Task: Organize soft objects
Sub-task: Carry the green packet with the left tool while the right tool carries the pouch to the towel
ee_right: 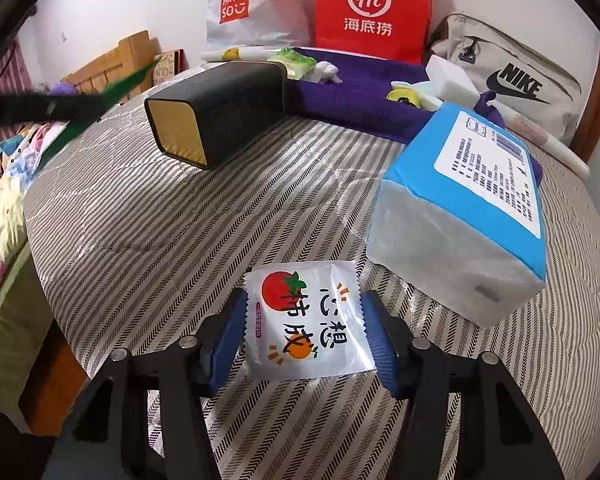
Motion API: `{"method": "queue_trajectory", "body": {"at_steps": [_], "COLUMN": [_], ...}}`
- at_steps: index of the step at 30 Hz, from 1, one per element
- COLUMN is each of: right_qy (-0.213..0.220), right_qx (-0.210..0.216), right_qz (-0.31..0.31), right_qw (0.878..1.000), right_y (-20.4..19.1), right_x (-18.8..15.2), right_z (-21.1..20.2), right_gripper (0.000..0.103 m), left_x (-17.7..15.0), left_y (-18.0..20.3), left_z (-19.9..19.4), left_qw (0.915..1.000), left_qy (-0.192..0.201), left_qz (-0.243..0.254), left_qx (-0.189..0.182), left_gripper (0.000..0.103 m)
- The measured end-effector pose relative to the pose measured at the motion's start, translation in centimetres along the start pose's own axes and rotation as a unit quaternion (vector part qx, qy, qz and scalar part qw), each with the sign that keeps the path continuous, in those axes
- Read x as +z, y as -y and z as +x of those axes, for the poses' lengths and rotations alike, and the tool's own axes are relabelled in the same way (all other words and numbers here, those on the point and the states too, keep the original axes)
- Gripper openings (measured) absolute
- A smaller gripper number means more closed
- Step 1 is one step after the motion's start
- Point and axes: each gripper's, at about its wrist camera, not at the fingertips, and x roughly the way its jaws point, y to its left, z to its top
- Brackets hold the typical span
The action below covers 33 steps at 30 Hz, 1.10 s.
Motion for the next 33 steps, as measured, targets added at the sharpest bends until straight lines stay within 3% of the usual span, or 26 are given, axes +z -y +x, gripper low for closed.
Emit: {"method": "queue_trajectory", "body": {"at_steps": [7, 21, 33], "right_qy": [-0.004, -0.039, 0.026], "right_qx": [0.013, 0.056, 0.076], "right_qz": [-0.011, 0.027, 0.042], "right_qw": [1.0, 0.997, 0.996], "right_y": [-0.1, 2.3, 4.5], "right_x": [-0.2, -1.2, 2.7], "right_z": [-0.4, -2.7, -8.6], "right_gripper": [0.037, 0.027, 0.027], "left_x": [2.0, 4.8, 9.0], "left_y": [-0.9, -0.8, -1.0], "left_z": [0.3, 3.4, 5.7], "left_qw": [0.9997, 0.9995, 0.9994], "left_qy": [0.005, -0.01, -0.007], "left_qz": [-0.024, -0.031, -0.033], "left_qx": [0.001, -0.007, 0.003], "left_gripper": [0.026, 0.026, 0.026]}}
